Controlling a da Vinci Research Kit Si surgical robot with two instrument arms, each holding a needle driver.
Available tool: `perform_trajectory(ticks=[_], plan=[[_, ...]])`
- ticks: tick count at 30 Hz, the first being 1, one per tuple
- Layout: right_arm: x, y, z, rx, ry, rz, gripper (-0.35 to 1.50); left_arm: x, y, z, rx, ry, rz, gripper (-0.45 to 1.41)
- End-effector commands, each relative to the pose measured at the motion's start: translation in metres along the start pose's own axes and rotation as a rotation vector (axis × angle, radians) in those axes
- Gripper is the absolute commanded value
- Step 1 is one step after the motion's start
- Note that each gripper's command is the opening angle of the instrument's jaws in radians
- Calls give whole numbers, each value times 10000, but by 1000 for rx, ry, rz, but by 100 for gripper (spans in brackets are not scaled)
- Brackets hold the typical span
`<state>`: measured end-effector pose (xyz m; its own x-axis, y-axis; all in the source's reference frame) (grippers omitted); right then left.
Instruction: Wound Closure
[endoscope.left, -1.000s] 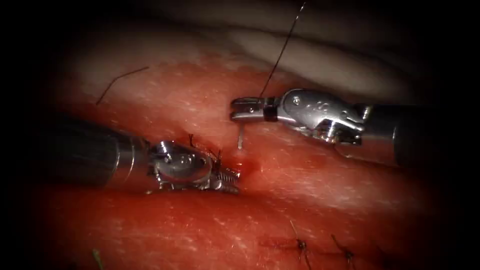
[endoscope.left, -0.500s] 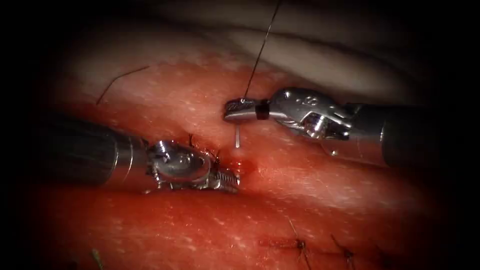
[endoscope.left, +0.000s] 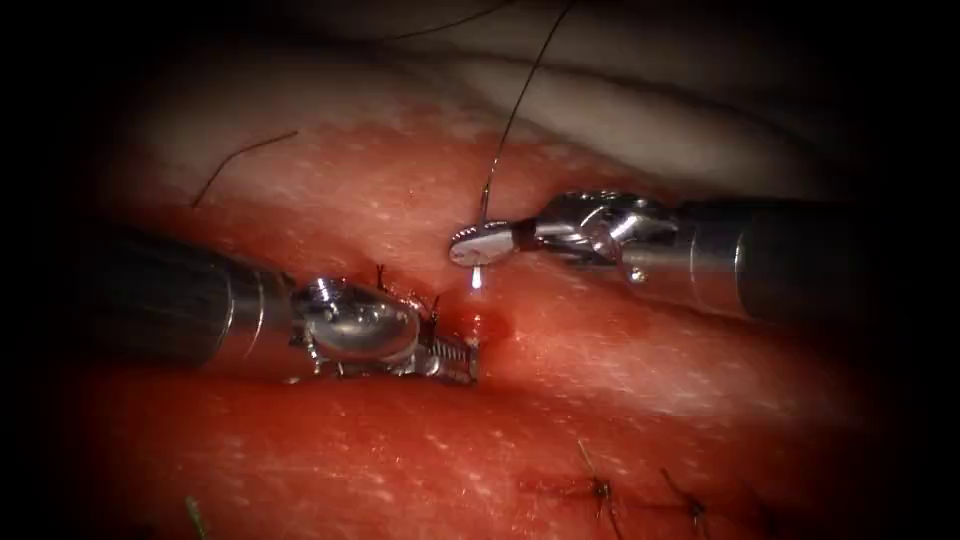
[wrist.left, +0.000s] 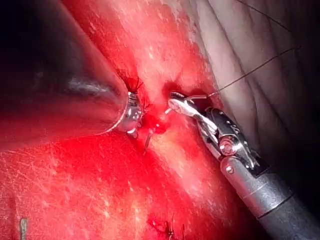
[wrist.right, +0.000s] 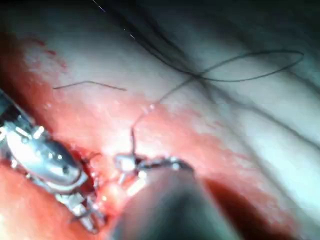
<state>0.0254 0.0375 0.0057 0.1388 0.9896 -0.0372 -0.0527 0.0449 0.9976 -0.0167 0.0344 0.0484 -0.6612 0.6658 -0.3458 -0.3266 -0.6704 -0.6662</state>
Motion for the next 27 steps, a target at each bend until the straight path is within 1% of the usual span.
perform_trajectory(ticks=[1,2,3,4,5,10,11,12,14,16,17,21,22,23,24,25,26,27], plan=[[6,3,8,31,5,44,-35,-3,2,9,-2,-1,-1,37],[3,1,9,78,12,175,-35,-3,2,8,-2,-1,-1,37],[2,0,10,95,14,245,-35,-3,2,8,-2,-1,-1,37],[2,0,10,95,14,245,-35,-3,2,8,-2,-1,-1,37],[0,-3,13,125,15,402,-35,-3,2,9,-2,-1,-1,37],[-4,-6,17,196,0,562,-35,-3,3,9,-2,0,-1,37],[-8,-8,18,211,-9,607,-35,-3,3,9,-2,0,-1,37],[-17,-12,19,231,-32,652,-35,-3,3,9,-2,0,-1,38],[-29,-23,21,241,-59,676,-35,-3,3,9,-2,0,-1,38],[-31,-26,22,249,-63,677,-35,-3,3,9,-2,0,-1,38],[-35,-34,22,270,-66,680,-35,-3,3,9,-2,0,-1,38],[-33,-45,22,276,-64,614,-35,-2,3,8,-3,0,-2,38],[-30,-49,21,278,-29,521,-26,-1,3,7,-7,-1,-2,38],[-28,-51,20,281,10,420,31,0,3,6,-8,-1,-3,38],[-24,-51,18,276,61,326,98,3,4,3,-12,-1,-4,38],[-24,-51,18,276,61,326,98,3,4,3,-12,-1,-4,38],[-20,-49,14,243,125,210,115,6,4,-1,-17,1,18,38],[-18,-48,11,220,155,130,115,9,4,-4,-18,5,30,38]])
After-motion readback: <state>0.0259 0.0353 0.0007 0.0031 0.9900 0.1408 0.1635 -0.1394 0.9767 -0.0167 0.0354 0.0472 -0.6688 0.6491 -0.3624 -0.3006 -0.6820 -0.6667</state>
